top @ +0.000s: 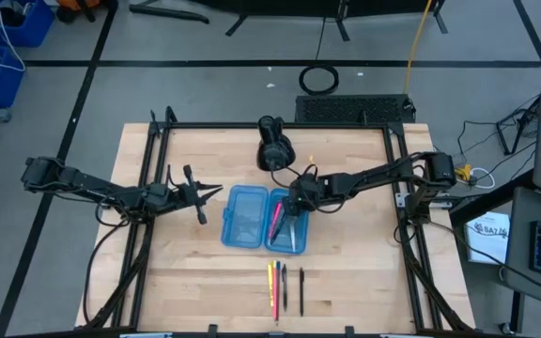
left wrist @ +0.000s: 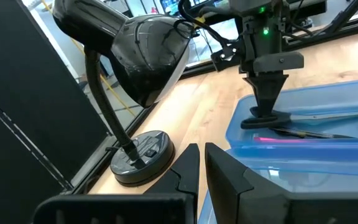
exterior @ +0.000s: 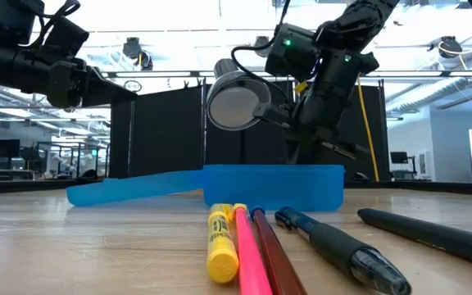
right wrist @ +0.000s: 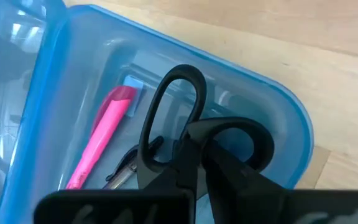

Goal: Pick & place school supplies into a supply box
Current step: Put the black scissors into the blue supply box, then put the yellow pen into the blue supply box

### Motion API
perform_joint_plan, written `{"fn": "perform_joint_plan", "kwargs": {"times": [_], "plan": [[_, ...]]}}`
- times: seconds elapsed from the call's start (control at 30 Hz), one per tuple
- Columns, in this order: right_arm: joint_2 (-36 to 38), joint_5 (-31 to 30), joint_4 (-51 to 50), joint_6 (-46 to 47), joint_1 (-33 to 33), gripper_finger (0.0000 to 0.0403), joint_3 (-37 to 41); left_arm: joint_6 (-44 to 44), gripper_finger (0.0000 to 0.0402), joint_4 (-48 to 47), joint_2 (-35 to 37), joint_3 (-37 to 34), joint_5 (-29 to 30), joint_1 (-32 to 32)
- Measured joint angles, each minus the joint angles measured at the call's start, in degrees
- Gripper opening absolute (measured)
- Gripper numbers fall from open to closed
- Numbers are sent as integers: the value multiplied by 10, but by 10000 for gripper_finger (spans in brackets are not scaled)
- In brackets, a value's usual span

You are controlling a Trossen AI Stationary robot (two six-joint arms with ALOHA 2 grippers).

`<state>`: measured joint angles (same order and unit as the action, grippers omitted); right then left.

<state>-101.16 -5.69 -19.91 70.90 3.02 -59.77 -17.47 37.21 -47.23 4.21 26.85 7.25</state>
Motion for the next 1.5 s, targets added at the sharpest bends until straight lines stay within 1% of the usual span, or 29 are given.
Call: {"fn": "perform_joint_plan", "kwargs": {"times": [0.1, 0.37, 0.53, 0.67, 0.77, 0.9, 0.97, 1.07, 1.17, 1.3, 1.4, 1.5], "plan": [[0, 0, 3, -14, 0, 26, 0, 0, 33, 0, 0, 0, 0, 0], [6, 2, 21, -25, 0, 104, 0, 1, 33, -2, 0, 0, 0, 0], [28, 11, 30, -34, 0, 135, 0, 1, 33, -2, 0, 0, -7, 0], [61, 13, 57, -62, -18, 151, 0, 2, 33, -6, 0, 0, -22, 0], [93, 14, 76, -82, -45, 156, 0, 2, 33, -9, 0, 0, -23, 0], [136, 20, 104, -136, -93, 154, 0, 2, 33, -10, 0, 0, -24, 0], [157, 30, 118, -176, -120, 152, 0, 2, 33, -11, 0, 0, -24, 0], [174, 50, 188, -265, -166, 151, 0, 2, 33, -11, 0, 0, -24, 0], [179, 75, 285, -353, -208, 151, 0, 2, 33, -11, 0, 0, -24, 0], [179, 76, 384, -423, -246, 148, 0, 2, 33, -10, 0, 0, -24, 0], [179, 75, 415, -447, -263, 146, 0, 2, 33, -10, 0, 0, -25, 0], [179, 75, 422, -470, -279, 144, 0, 2, 33, -10, 0, 0, -26, 0]]}}
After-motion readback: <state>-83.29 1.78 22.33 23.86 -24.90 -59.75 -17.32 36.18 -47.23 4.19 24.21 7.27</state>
